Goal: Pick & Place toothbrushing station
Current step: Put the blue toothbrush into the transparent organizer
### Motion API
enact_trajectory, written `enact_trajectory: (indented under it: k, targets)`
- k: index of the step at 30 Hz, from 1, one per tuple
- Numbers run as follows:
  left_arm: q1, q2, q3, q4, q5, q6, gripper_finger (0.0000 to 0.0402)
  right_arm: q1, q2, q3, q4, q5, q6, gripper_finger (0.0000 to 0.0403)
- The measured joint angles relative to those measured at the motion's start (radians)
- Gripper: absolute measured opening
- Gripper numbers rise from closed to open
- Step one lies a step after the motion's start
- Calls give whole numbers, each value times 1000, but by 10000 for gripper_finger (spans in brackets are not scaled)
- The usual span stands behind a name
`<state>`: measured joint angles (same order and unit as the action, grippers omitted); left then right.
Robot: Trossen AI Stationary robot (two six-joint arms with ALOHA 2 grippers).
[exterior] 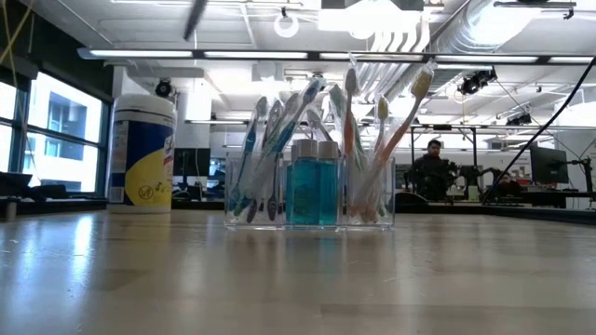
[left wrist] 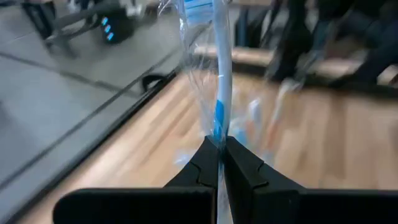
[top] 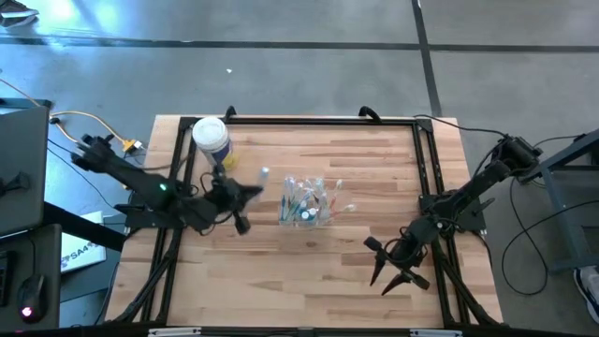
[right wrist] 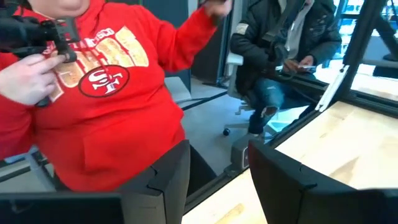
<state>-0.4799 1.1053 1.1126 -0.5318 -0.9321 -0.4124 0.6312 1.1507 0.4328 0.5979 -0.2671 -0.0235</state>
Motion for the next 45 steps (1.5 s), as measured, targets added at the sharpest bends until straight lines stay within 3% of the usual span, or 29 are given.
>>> enact_trajectory:
  k: [5, 10, 14, 20, 25, 40, 45]
  targets:
    - [-37, -22, -355, 658, 1, 142, 2, -1, 0, 0, 13, 7, -2, 155]
    - [-58, 19, -579, 1198, 5, 293, 2, -3, 0, 0, 22, 7, -8, 155]
    - [-46, 136, -664, 1461, -2, 331, 2, -6, 0, 0, 22, 19, -33, 155]
    - [8, 353, -660, 1772, 49, 424, 2, -6, 0, 0, 23, 101, -56, 155]
    - [26, 404, -660, 1833, 43, 447, 2, -5, 0, 0, 24, 112, -57, 155]
    - [36, 407, -660, 1639, -4, 221, 3, -6, 0, 0, 27, 112, -59, 155]
    - [36, 475, -660, 1641, -23, 153, 3, -6, 0, 0, 28, 112, -59, 155]
